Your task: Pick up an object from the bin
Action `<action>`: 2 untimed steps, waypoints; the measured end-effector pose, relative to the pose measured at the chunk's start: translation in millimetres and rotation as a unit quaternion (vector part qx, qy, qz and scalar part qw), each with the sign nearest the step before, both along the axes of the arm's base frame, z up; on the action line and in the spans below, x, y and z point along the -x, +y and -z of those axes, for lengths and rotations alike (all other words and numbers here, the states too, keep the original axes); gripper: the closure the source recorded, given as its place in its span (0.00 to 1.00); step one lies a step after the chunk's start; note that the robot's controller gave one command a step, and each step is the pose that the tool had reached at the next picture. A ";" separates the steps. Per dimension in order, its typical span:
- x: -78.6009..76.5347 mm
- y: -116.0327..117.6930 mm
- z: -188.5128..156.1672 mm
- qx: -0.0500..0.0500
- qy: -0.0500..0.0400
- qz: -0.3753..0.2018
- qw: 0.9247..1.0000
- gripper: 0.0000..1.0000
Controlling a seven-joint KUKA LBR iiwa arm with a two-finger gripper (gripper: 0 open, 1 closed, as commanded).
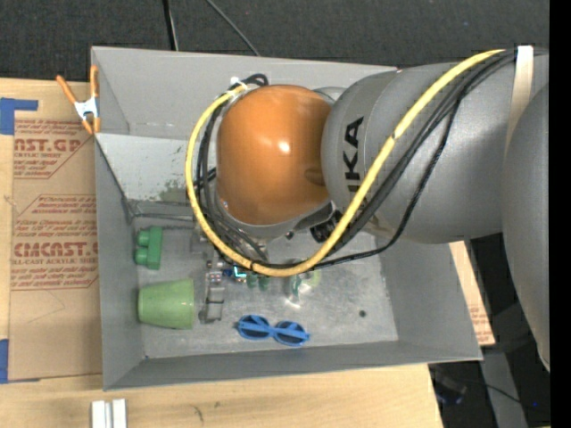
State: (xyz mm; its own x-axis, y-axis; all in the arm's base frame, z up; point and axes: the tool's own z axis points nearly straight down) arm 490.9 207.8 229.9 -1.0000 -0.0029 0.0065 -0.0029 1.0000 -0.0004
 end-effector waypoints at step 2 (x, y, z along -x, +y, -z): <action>-5.5 14.8 129.1 -0.001 -0.005 0.066 0.998 0.00</action>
Offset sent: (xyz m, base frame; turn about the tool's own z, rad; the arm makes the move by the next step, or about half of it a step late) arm -0.0091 0.0259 -0.1599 0.0700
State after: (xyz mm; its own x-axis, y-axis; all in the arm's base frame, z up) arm 496.3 222.6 100.9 -0.9916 0.1293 -0.0026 0.1293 0.9916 0.0015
